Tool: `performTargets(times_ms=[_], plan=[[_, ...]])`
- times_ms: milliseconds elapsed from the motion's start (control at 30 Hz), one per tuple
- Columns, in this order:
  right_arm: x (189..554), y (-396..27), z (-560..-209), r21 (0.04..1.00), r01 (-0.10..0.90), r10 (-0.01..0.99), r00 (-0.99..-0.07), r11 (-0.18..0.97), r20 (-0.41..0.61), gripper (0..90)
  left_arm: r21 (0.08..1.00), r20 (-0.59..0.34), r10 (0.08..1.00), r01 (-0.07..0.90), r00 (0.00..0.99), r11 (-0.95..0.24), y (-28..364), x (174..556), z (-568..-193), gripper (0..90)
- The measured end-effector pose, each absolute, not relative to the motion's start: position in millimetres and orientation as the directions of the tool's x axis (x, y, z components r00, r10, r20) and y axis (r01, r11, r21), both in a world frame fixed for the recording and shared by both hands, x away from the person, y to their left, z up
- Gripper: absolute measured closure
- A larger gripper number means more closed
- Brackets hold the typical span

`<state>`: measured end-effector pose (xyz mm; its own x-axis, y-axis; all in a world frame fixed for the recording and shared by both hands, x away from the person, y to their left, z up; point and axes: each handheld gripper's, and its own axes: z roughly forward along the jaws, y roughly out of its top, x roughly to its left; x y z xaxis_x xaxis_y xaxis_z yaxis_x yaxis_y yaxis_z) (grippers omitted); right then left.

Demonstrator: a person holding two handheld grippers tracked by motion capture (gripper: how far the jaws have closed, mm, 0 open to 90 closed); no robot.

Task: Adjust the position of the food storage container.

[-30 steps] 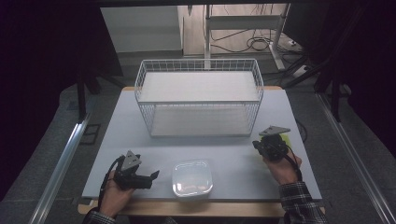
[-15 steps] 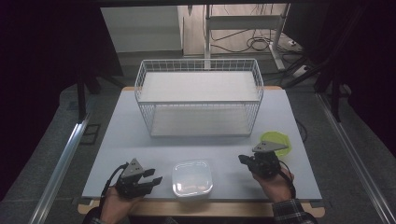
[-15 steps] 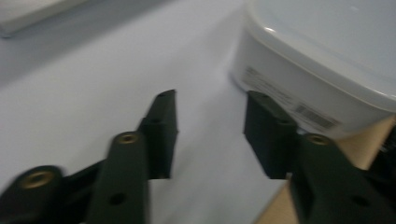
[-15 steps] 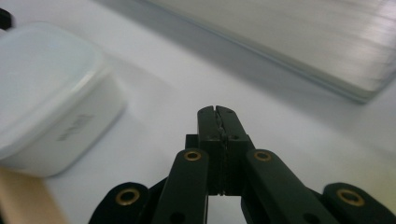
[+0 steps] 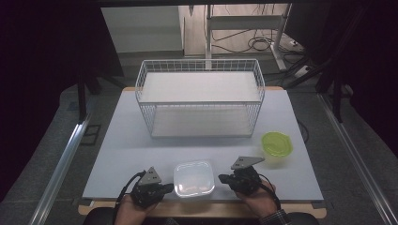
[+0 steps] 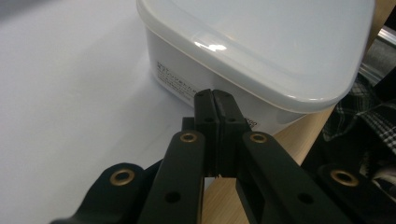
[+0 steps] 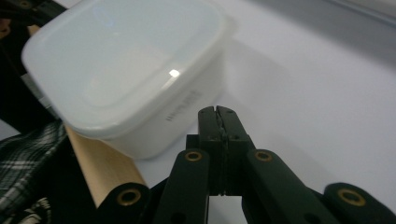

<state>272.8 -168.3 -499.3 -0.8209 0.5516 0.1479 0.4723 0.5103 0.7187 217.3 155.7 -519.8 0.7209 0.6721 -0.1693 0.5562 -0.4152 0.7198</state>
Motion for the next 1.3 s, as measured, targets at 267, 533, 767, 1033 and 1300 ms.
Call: performTargets(times_ms=[267, 533, 767, 1033, 1300], plan=[[274, -165, -501, 0.709, 0.497, 0.583, -0.799, 0.5, 0.148, 89.8, 0.71, -0.151, 0.684, 0.56, 0.714, -0.428, 141, 234, -516, 89.7], [284, -173, -501, 0.714, 0.51, 0.615, -0.776, 0.48, 0.141, 89.9, 0.716, -0.126, 0.69, 0.546, 0.713, -0.434, 133, 267, -516, 89.7], [289, -175, -501, 0.717, 0.507, 0.627, -0.769, 0.478, 0.124, 89.8, 0.721, -0.12, 0.682, 0.536, 0.722, -0.439, 130, 269, -516, 89.7], [292, -176, -500, 0.716, 0.497, 0.62, -0.777, 0.49, 0.115, 87.5, 0.728, -0.149, 0.681, 0.546, 0.717, -0.415, 134, 269, -517, 86.5], [293, -199, -491, 0.764, 0.46, 0.658, -0.75, 0.452, 0.063, 66.5, 0.753, -0.096, 0.726, 0.527, 0.681, -0.395, 157, 254, -509, 55.3]])
